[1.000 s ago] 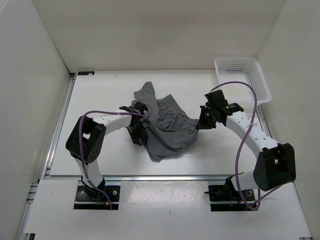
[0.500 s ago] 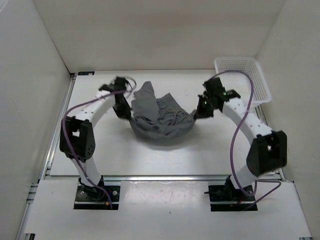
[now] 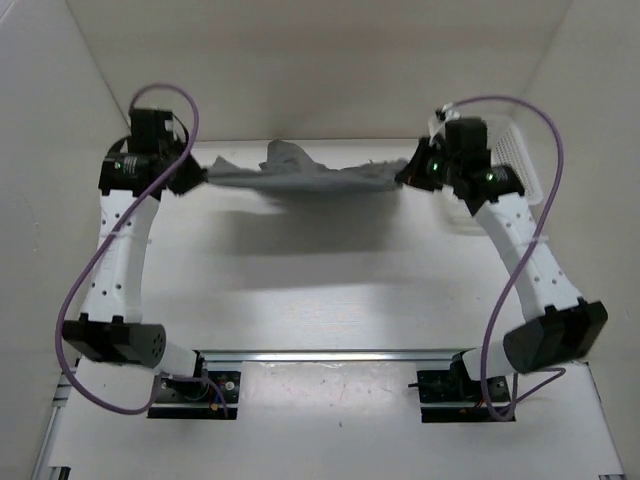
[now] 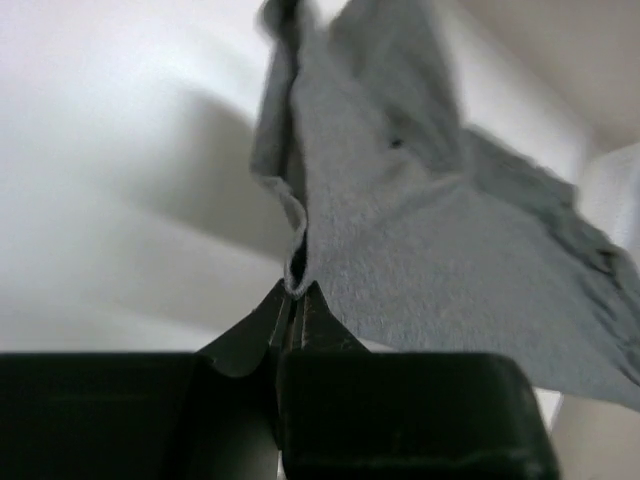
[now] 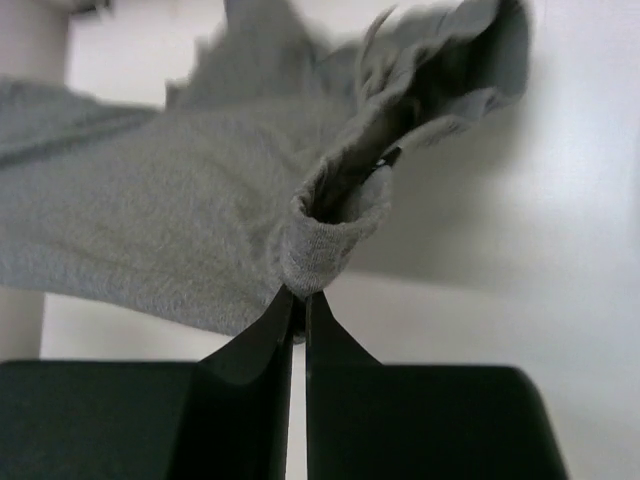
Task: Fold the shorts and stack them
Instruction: Flatten the shorts out
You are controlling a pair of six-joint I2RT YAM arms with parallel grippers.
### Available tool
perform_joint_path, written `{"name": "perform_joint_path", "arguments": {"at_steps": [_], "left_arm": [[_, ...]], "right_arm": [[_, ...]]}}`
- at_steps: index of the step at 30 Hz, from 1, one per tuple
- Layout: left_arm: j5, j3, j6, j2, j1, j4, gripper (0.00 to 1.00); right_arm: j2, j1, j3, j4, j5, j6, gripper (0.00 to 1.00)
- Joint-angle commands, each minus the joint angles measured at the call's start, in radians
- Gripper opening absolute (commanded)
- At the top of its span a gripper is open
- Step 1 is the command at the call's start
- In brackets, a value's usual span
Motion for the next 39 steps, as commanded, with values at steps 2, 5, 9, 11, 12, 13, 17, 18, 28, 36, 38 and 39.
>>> {"name": "perform_joint_path", "arguments": {"at_steps": [2,5,9,11,12,13,17,18,28,36,38,39], "left_arm": [[0.01,-0.421,0.008,-0.142,-0.002,0.009,0.11],[0.112,-0.774,-0.029,-0.274,-0.024,0.105,0.45],[0.184,-0.98,-0.084,-0.322,-0.024,0.17,0.81],[0.152,-0.97,-0.084,-0.311,-0.024,0.17,0.83],[0.137,-0.961,-0.084,-0.302,-0.024,0.17,0.81],[0.127,-0.951,-0.084,-0.276,-0.024,0.158,0.79],[0.153,-1.006,-0.084,-0.225,-0.024,0.187,0.86],[0.178,-1.029,-0.084,-0.216,-0.011,0.201,0.87],[0.229,-1.163,-0.143,-0.098,0.024,0.345,0.89],[0.144,-1.06,-0.143,0.041,0.024,0.382,0.19],[0.144,-1.037,-0.134,0.061,0.024,0.382,0.11],[0.144,-1.023,-0.134,0.071,0.024,0.382,0.11]], "right_arm": [[-0.216,0.071,-0.437,0.003,0.097,0.023,0.05],[-0.391,0.103,-0.766,0.031,0.204,0.131,0.47],[-0.554,0.103,-0.976,-0.006,0.254,0.25,0.69],[-0.613,0.093,-0.989,-0.027,0.265,0.286,0.69],[-0.613,0.093,-0.989,-0.028,0.265,0.286,0.69],[-0.622,0.082,-0.989,-0.028,0.265,0.295,0.69],[-0.553,0.025,-0.986,0.038,0.09,0.335,0.59],[-0.553,0.013,-1.024,0.072,0.029,0.35,0.58],[-0.463,-0.022,-1.191,0.386,-0.257,0.606,0.66],[-0.369,-0.022,-1.277,0.558,-0.266,0.746,0.62],[-0.358,-0.012,-1.277,0.558,-0.266,0.769,0.62],[-0.358,-0.001,-1.288,0.568,-0.266,0.793,0.62]]}}
